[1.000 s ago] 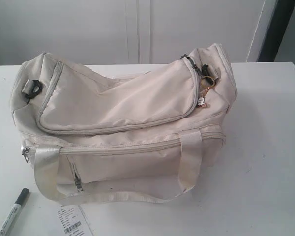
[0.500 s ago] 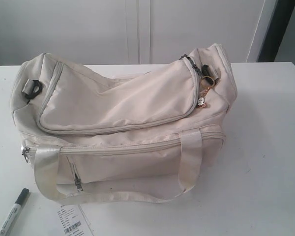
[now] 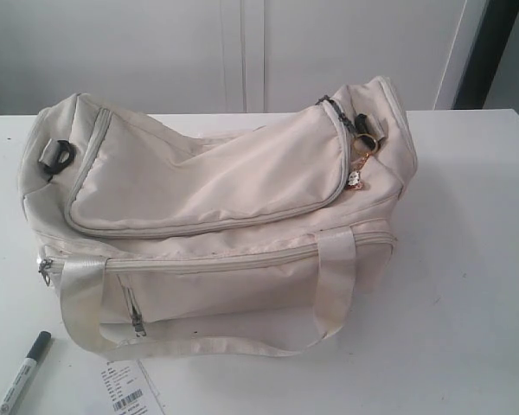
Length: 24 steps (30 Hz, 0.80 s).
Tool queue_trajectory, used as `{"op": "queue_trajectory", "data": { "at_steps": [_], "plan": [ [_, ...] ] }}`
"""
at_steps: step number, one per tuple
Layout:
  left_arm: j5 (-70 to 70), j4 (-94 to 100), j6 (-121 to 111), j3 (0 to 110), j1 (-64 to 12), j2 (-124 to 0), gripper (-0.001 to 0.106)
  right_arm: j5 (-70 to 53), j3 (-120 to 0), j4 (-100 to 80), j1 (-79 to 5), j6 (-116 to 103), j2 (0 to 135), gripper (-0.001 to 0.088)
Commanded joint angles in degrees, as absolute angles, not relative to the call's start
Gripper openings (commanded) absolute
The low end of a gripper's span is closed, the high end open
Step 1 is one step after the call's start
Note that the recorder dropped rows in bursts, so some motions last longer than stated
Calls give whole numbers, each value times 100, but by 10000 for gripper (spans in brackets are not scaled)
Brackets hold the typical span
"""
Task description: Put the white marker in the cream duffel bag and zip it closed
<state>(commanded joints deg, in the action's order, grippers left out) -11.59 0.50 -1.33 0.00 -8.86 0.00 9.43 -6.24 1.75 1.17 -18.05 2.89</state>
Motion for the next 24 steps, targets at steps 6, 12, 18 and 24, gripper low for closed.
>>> {"op": "queue_trajectory", "data": {
  "at_steps": [6, 12, 18, 24],
  "plan": [
    [-1159, 50, -133, 0, -886, 0, 0, 443, -1290, 0, 117, -1556, 1112, 0],
    [-1159, 50, -133, 0, -886, 0, 0, 275, -1912, 0, 117, -1246, 1893, 0],
    [-1159, 50, -133, 0, -886, 0, 0, -259, -2511, 0, 117, -937, 2599, 0],
    [-1159, 50, -133, 0, -886, 0, 0, -1142, -3145, 0, 117, -531, 3306, 0]
  ]
}}
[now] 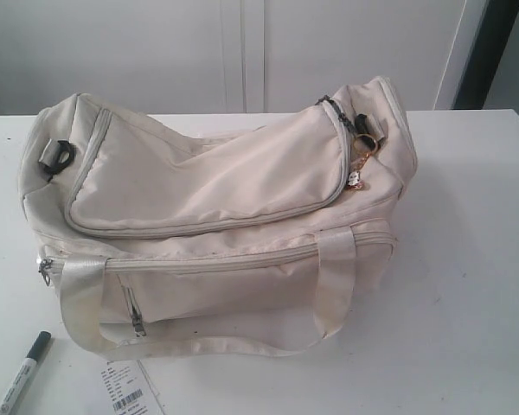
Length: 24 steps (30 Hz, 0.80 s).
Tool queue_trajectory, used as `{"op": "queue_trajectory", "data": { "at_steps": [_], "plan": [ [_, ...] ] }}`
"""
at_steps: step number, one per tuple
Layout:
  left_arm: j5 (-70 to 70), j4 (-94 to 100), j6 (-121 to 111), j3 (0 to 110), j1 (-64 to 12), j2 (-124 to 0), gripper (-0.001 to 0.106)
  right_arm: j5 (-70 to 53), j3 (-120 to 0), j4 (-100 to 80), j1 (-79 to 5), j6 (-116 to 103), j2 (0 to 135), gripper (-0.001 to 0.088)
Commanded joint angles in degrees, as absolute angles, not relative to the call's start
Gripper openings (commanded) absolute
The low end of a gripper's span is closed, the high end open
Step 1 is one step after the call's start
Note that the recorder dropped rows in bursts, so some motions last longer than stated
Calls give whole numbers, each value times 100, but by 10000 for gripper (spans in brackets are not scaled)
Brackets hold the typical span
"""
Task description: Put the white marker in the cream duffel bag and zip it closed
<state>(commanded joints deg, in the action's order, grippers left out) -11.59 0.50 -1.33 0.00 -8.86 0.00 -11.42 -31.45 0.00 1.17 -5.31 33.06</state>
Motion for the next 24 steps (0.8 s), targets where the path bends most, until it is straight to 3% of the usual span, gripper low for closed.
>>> {"op": "queue_trajectory", "data": {
  "at_steps": [9, 24],
  "plan": [
    [-1159, 50, -133, 0, -886, 0, 0, -2349, -3902, 260, 117, 161, 4222, 0],
    [-1159, 50, -133, 0, -886, 0, 0, -3944, -5269, 2874, 117, 2691, 5866, 0]
  ]
}}
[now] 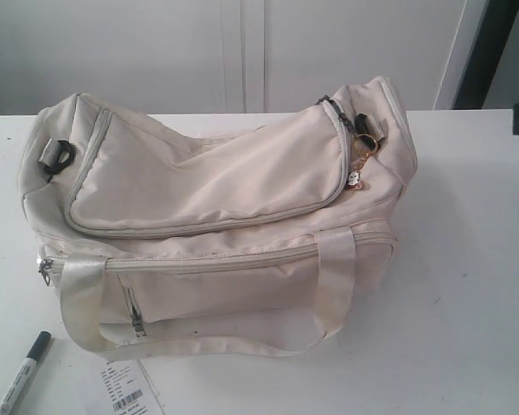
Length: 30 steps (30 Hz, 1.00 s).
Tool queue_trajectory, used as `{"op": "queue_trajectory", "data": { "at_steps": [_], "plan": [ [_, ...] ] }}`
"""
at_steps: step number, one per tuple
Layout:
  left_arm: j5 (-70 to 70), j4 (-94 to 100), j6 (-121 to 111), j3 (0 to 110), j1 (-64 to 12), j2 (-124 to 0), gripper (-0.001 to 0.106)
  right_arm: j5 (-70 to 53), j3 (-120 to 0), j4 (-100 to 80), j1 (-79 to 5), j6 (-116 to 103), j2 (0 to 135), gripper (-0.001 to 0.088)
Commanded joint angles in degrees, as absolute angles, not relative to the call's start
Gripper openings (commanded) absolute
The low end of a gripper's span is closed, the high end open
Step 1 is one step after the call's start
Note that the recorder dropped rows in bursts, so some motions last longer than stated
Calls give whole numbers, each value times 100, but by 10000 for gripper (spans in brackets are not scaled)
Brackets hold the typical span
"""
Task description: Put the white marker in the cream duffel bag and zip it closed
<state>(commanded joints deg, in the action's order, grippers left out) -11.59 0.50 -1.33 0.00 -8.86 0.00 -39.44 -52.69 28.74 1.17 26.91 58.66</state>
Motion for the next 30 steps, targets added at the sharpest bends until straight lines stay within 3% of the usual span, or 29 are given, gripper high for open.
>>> {"op": "queue_trajectory", "data": {
  "at_steps": [11, 14, 17, 19, 20, 23, 30],
  "plan": [
    [-1159, 50, -133, 0, -886, 0, 0, -4539, -6011, 3202, 105, 3037, 6744, 13],
    [-1159, 50, -133, 0, -886, 0, 0, -4634, -6148, 3334, 105, 3092, 6944, 101],
    [-1159, 50, -133, 0, -886, 0, 0, -4643, -6262, 3417, 105, 3092, 7119, 246],
    [-1159, 50, -133, 0, -886, 0, 0, -4643, -6336, 3452, 105, 3160, 7239, 373],
    [-1159, 50, -133, 0, -886, 0, 0, -4617, -6407, 3597, 105, 3268, 7354, 499],
    [-1159, 50, -133, 0, -886, 0, 0, -4616, -6471, 3988, 105, 3469, 7539, 626],
    [-1159, 50, -133, 0, -886, 0, 0, -4348, -6602, 4304, 105, 3768, 8030, 645]
  ]
}}
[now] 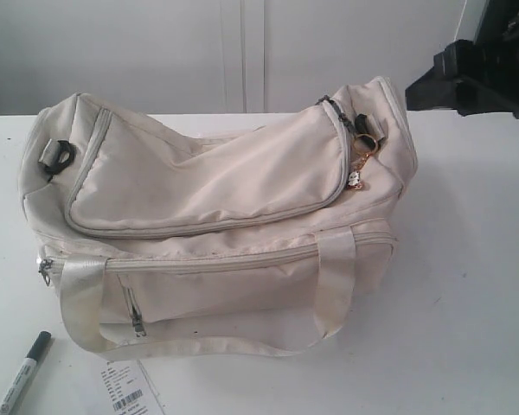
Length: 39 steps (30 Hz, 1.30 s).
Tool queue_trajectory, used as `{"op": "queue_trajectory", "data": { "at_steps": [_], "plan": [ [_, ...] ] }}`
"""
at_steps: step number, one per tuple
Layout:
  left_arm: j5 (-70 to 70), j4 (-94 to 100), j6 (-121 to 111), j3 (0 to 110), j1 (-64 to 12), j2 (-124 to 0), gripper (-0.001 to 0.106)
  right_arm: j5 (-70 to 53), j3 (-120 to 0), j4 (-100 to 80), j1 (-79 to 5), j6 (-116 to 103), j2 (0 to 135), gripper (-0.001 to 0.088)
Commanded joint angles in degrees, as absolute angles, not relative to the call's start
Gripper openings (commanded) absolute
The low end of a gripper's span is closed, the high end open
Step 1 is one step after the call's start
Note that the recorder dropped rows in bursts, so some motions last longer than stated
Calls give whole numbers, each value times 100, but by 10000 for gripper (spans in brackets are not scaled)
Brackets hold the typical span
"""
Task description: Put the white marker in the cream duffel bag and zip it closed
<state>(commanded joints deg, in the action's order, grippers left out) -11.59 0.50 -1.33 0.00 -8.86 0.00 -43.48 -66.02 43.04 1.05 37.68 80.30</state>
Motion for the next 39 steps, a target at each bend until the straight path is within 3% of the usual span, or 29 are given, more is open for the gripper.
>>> {"op": "queue_trajectory", "data": {
  "at_steps": [11, 39],
  "plan": [
    [-1159, 50, -144, 0, -886, 0, 0, -3978, -7492, 4475, -290, 3768, 9205, 635],
    [-1159, 50, -156, 0, -886, 0, 0, -3310, -7675, 4684, -290, 3732, 10077, 634]
  ]
}}
